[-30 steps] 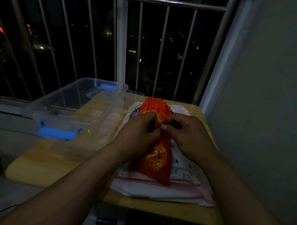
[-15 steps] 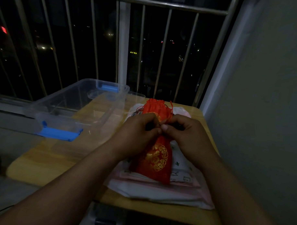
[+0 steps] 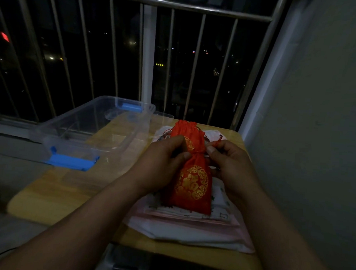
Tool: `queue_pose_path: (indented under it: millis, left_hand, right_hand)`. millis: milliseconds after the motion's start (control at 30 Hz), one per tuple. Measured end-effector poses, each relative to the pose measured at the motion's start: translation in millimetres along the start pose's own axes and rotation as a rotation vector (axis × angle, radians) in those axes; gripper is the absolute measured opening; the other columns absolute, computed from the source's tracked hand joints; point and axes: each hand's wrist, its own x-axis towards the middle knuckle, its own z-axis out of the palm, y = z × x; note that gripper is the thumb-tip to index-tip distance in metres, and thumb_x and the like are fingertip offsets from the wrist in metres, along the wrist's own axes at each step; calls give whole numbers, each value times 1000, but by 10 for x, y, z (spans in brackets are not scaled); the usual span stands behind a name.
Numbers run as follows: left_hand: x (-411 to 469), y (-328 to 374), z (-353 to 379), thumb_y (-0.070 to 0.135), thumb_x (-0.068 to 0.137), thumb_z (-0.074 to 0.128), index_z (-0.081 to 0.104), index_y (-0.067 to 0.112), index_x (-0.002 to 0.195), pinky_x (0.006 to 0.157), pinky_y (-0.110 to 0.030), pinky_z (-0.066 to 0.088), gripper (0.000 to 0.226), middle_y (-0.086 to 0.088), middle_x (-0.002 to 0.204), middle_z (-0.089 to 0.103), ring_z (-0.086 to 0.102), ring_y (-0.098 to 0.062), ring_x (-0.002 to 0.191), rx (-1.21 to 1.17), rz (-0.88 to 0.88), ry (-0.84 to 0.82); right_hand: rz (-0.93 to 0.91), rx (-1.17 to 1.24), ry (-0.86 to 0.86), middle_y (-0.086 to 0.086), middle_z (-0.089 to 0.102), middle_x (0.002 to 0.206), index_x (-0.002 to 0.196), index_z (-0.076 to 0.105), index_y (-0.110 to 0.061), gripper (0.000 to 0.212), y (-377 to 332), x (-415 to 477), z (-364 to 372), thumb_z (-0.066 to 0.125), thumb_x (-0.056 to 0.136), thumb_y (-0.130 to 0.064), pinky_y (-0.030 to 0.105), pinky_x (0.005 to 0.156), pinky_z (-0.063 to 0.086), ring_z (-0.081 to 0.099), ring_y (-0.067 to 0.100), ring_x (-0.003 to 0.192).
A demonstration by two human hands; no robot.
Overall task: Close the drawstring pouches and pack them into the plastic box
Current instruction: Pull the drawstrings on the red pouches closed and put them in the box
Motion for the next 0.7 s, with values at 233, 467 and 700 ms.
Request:
queue_pose_path:
  millis: [233,467,700]
  left_hand:
    - [4,9,-16,27,99,65,59,18,88,70,-29,47,16,3,82,63,58,-9,78,0,-25,1]
    - [2,26,12,64,89,58,66,25,102,88,-48,58,42,2,98,73,70,-16,92,-254,-255,-27]
    - [0,64,29,42,101,61,70,14,96,89,-57,58,29,-5,95,77,75,-26,91,-325,-325,-75]
  right_hand:
    - [-9,0,-7,26,70,111,104,70,-6,16,0,-9,-4,60,104,-17,33,66,61,69,27,88]
    - [-39,-30,19,19,74,102,98,73,-11,15,-17,10,40,62,102,-20,46,79,60,73,37,95]
    - [-56,35,3,5,79,98,100,76,-15,15,-112,0,36,63,101,-23,40,76,59,76,25,95]
